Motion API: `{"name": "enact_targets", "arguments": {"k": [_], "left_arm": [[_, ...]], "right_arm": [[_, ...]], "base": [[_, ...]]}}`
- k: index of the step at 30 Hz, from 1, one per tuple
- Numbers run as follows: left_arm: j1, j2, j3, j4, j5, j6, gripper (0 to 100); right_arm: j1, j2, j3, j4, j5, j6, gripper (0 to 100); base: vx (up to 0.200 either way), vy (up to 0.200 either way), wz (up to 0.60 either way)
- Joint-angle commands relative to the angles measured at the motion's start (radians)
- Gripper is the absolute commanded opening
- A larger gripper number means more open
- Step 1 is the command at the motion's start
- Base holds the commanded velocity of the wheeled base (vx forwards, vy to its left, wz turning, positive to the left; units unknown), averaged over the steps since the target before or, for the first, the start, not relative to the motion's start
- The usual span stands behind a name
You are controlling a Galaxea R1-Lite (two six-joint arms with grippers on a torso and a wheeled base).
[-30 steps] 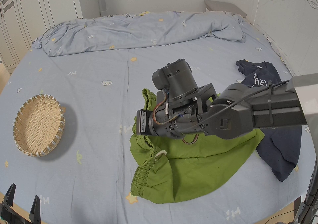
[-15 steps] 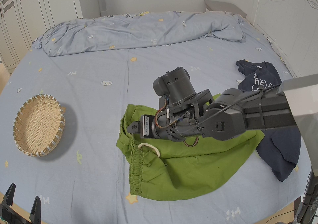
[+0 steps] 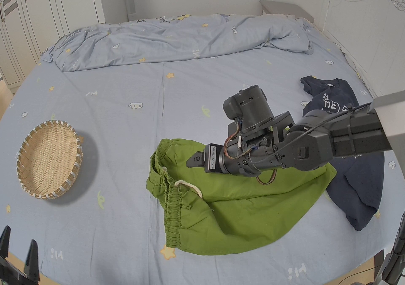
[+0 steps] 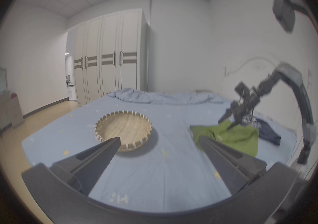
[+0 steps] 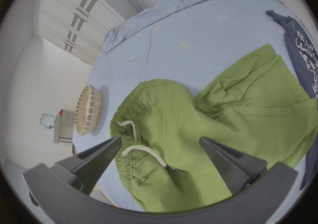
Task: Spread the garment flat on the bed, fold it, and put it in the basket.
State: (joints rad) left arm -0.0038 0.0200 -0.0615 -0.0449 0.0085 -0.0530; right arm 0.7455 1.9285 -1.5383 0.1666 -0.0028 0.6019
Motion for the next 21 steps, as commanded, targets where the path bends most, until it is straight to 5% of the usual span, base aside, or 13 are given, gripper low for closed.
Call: {"name": "enact_targets", "arguments": {"k": [1, 3, 4, 6, 10, 13, 15, 21], "left_arm": [[-0.042, 0.19, -0.56, 0.082, 0.005, -0.2, 100], [-0.051, 0.213, -0.584, 0.119, -0.01, -0.196, 100], [-0.116, 0.33, -0.644, 0.22, -0.113, -0.196, 100], [-0.116, 0.33, -0.644, 0.22, -0.113, -0.196, 100], [-0.303, 0.646, -0.6, 0.249, -0.312, -0.248, 100], [-0.346, 0.698, -0.584, 0.249, -0.338, -0.26, 100], [-0.432, 0.9, -0.572, 0.214, -0.417, -0.387, 100], [-0.424, 1.232, -0.457, -0.084, -0.455, -0.53, 100]], "right_arm": [[-0.029, -0.072, 0.05, -0.002, 0.0, 0.001, 100], [-0.029, -0.082, 0.053, -0.002, 0.0, 0.001, 100], [-0.049, -0.131, 0.076, -0.002, 0.0, 0.006, 100], [-0.049, -0.131, 0.076, -0.002, 0.0, 0.006, 100], [-0.135, -0.296, 0.222, 0.007, 0.001, -0.004, 100], [-0.15, -0.329, 0.256, 0.008, 0.003, -0.005, 100], [-0.213, -0.411, 0.362, 0.005, 0.006, -0.016, 100], [-0.31, -0.477, 0.445, 0.002, 0.014, -0.068, 100]], "base": [[0.0, 0.0, 0.0], [0.0, 0.0, 0.0], [0.0, 0.0, 0.0], [0.0, 0.0, 0.0], [0.0, 0.0, 0.0], [0.0, 0.0, 0.0], [0.0, 0.0, 0.0], [0.0, 0.0, 0.0]]}}
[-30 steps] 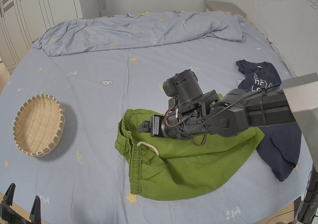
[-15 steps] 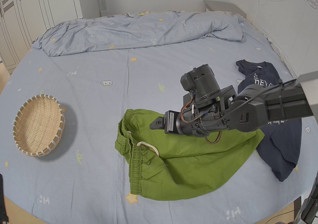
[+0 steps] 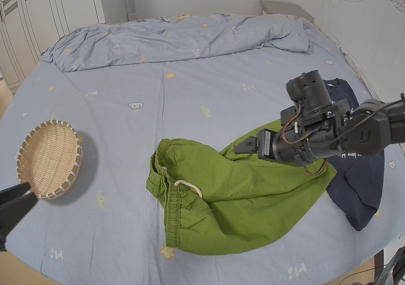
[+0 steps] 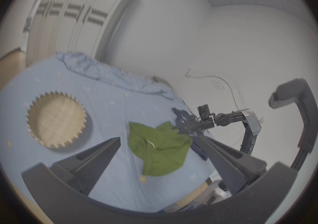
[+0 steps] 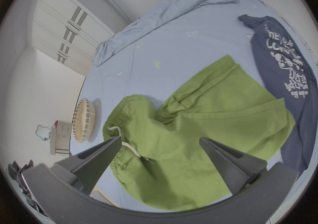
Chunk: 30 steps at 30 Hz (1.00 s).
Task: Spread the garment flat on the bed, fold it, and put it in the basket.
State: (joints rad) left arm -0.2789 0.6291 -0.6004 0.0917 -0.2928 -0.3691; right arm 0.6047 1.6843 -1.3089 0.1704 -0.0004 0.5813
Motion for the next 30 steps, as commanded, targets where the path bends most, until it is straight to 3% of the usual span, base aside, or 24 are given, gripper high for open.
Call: {"name": "enact_targets", "arguments": {"k": [1, 2, 4, 5, 6, 9, 12, 16, 25, 30], "left_arm": [[-0.167, 0.666, 0.14, -0.282, -0.174, -0.2, 100], [-0.184, 0.682, 0.165, -0.31, -0.186, -0.189, 100], [-0.267, 0.779, 0.278, -0.466, -0.221, -0.077, 100], [-0.267, 0.785, 0.284, -0.475, -0.221, -0.07, 100], [-0.253, 0.848, 0.329, -0.567, -0.213, 0.018, 100], [-0.198, 0.905, 0.35, -0.633, -0.23, 0.082, 100], [-0.149, 0.994, 0.343, -0.699, -0.295, 0.2, 100], [-0.152, 1.021, 0.34, -0.734, -0.356, 0.21, 100], [-0.118, 1.089, 0.289, -0.736, -0.353, 0.216, 100], [-0.054, 1.143, 0.169, -0.736, -0.362, 0.217, 100]], "right_arm": [[-0.171, -0.244, 0.224, -0.002, 0.014, -0.046, 100], [-0.171, -0.247, 0.227, -0.002, 0.016, -0.046, 100], [-0.169, -0.264, 0.238, 0.003, 0.036, -0.046, 100], [-0.169, -0.265, 0.24, 0.003, 0.037, -0.047, 100], [-0.169, -0.284, 0.254, 0.003, 0.039, -0.049, 100], [-0.174, -0.314, 0.272, 0.006, 0.039, -0.051, 100], [-0.177, -0.363, 0.316, 0.003, 0.06, -0.052, 100], [-0.197, -0.376, 0.35, -0.002, 0.082, -0.064, 100], [-0.21, -0.394, 0.381, -0.003, 0.088, -0.12, 100], [-0.214, -0.406, 0.382, -0.003, 0.088, -0.12, 100]], "base": [[0.0, 0.0, 0.0], [0.0, 0.0, 0.0], [0.0, 0.0, 0.0], [0.0, 0.0, 0.0], [0.0, 0.0, 0.0], [0.0, 0.0, 0.0], [0.0, 0.0, 0.0], [0.0, 0.0, 0.0], [0.0, 0.0, 0.0], [0.0, 0.0, 0.0]]}}
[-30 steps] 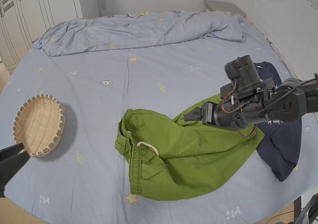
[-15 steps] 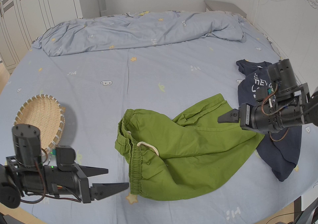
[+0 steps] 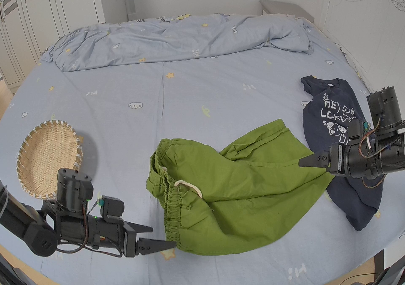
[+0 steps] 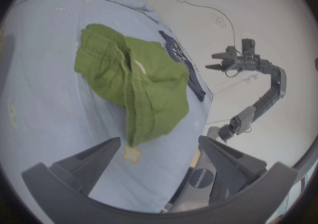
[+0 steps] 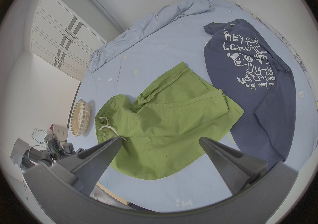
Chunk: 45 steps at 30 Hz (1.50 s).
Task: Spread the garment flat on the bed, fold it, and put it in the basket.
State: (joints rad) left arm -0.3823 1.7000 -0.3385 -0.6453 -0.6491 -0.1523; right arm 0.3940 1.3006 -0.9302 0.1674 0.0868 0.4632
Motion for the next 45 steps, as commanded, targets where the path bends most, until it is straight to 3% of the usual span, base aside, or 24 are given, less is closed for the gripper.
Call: {"name": "enact_targets", "arguments": {"k": [1, 16, 25, 31, 36, 45], "left_arm": [[0.049, 0.073, -0.096, 0.001, -0.006, 0.0, 100], [0.022, 0.263, -0.237, -0.019, 0.0, 0.008, 100], [-0.058, 0.222, -0.174, -0.039, -0.01, 0.002, 100], [-0.063, 0.191, -0.112, -0.042, -0.041, -0.003, 100], [-0.056, 0.182, -0.099, -0.042, -0.126, -0.006, 100], [-0.056, 0.276, -0.123, -0.071, -0.129, -0.003, 100]], "right_arm": [[-0.003, -0.023, 0.004, 0.0, 0.001, -0.001, 100], [-0.003, -0.02, 0.004, 0.0, 0.001, -0.001, 100], [-0.02, -0.018, 0.004, 0.0, 0.001, -0.001, 100], [-0.021, -0.018, 0.005, 0.0, 0.001, 0.0, 100], [-0.02, -0.017, 0.016, -0.002, 0.001, -0.001, 100], [-0.02, -0.02, 0.016, -0.002, 0.001, -0.001, 100]], "base": [[0.0, 0.0, 0.0], [0.0, 0.0, 0.0], [0.0, 0.0, 0.0], [0.0, 0.0, 0.0], [0.0, 0.0, 0.0], [0.0, 0.0, 0.0]]}}
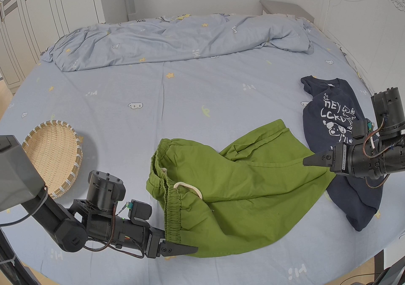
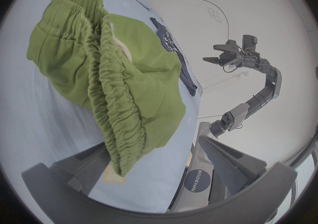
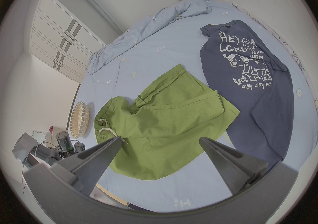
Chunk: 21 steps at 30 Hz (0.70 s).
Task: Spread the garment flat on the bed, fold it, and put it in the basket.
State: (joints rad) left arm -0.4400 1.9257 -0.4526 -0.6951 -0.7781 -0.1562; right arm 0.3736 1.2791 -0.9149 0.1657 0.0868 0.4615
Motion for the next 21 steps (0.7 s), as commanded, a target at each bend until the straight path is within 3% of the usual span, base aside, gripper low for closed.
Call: {"name": "enact_targets", "arguments": {"k": [1, 8, 9, 21], "left_arm": [[0.001, 0.052, -0.009, -0.023, 0.0, 0.001, 100], [-0.003, 0.048, 0.018, -0.06, 0.0, 0.001, 100], [-0.005, 0.048, 0.02, -0.06, 0.0, 0.001, 0], [0.004, 0.039, 0.023, -0.061, 0.002, 0.001, 0]], "right_arm": [[0.001, 0.002, 0.001, 0.0, 0.001, -0.001, 100], [-0.001, 0.002, -0.001, -0.002, 0.001, 0.0, 100], [-0.001, 0.003, 0.001, 0.0, 0.001, 0.0, 100], [-0.002, 0.005, 0.001, 0.0, -0.001, -0.001, 100]], "base": [[0.0, 0.0, 0.0], [0.0, 0.0, 0.0], [0.0, 0.0, 0.0], [0.0, 0.0, 0.0]]}}
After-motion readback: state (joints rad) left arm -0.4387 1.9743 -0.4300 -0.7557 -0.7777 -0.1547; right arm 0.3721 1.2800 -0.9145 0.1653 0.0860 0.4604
